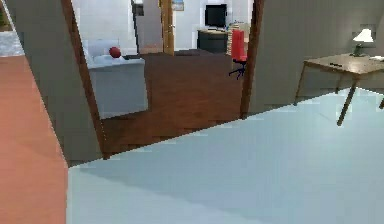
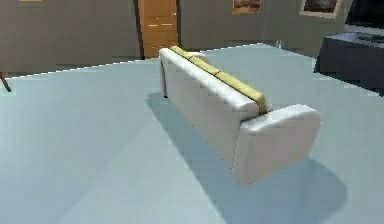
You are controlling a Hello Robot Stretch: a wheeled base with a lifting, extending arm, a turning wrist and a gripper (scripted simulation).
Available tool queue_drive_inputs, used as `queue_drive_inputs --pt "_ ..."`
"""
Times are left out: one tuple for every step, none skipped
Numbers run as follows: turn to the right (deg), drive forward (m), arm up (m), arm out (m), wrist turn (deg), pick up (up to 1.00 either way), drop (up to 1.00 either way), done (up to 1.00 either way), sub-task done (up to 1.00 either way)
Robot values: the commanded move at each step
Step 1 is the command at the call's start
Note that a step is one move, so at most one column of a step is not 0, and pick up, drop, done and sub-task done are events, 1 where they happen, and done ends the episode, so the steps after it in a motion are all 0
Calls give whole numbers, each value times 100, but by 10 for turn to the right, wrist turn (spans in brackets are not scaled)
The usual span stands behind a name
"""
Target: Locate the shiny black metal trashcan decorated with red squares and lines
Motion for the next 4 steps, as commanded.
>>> queue_drive_inputs --pt "0 100 0 0 0 0 0 0 0" --pt "0 100 0 0 0 0 0 0 0" --pt "0 85 0 0 0 0 0 0 0" --pt "-270 0 0 0 0 0 0 0 0"
